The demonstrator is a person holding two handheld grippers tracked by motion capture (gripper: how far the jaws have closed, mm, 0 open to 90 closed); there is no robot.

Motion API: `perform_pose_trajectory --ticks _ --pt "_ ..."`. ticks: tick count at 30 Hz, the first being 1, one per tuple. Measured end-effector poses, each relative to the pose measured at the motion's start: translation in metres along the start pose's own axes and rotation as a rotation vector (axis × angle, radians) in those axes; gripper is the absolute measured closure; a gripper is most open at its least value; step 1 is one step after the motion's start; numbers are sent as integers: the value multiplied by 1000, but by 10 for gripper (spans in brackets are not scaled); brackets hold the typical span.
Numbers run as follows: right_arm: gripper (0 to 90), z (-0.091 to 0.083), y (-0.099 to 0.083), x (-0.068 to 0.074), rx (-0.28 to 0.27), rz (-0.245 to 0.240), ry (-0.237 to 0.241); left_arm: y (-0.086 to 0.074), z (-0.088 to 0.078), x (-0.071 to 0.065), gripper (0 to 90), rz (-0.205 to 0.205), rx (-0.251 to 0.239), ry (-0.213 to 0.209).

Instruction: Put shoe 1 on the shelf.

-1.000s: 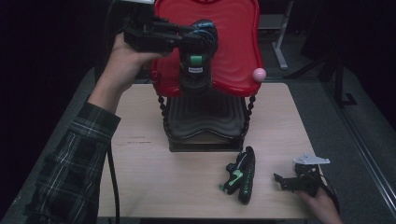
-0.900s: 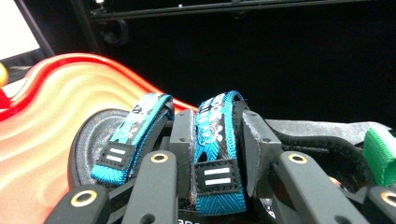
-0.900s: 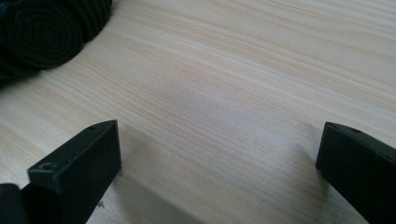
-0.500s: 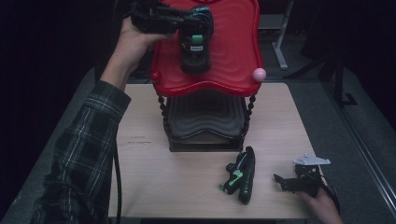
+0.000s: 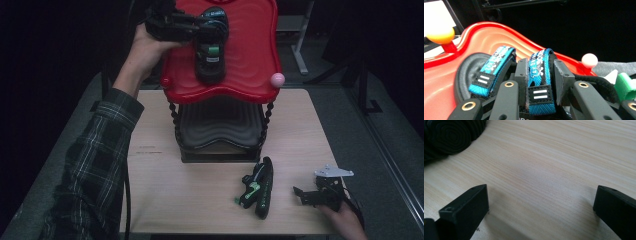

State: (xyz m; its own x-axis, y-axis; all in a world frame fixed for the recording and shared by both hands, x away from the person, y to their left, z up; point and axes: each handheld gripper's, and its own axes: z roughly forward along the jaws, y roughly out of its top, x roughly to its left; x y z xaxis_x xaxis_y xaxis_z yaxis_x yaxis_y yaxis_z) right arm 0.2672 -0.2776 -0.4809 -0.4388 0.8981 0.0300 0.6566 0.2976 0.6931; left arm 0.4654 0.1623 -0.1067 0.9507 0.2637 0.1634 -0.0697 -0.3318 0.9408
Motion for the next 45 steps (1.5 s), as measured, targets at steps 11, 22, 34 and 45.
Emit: perform_pose_trajectory --ticks 11,22,34,45 --pt "0 0 0 0 0 -1 0 -7 0 -3 610 -47 -13 -11" --pt "0 0 0 0 0 -1 0 -8 -18 -15 250 -85 -6 9" --pt "0 0 0 0 0 -1 0 -27 -46 -38 51 -125 21 65" --pt "0 0 0 0 1 -1 0 -58 -75 -67 0 -144 42 82"
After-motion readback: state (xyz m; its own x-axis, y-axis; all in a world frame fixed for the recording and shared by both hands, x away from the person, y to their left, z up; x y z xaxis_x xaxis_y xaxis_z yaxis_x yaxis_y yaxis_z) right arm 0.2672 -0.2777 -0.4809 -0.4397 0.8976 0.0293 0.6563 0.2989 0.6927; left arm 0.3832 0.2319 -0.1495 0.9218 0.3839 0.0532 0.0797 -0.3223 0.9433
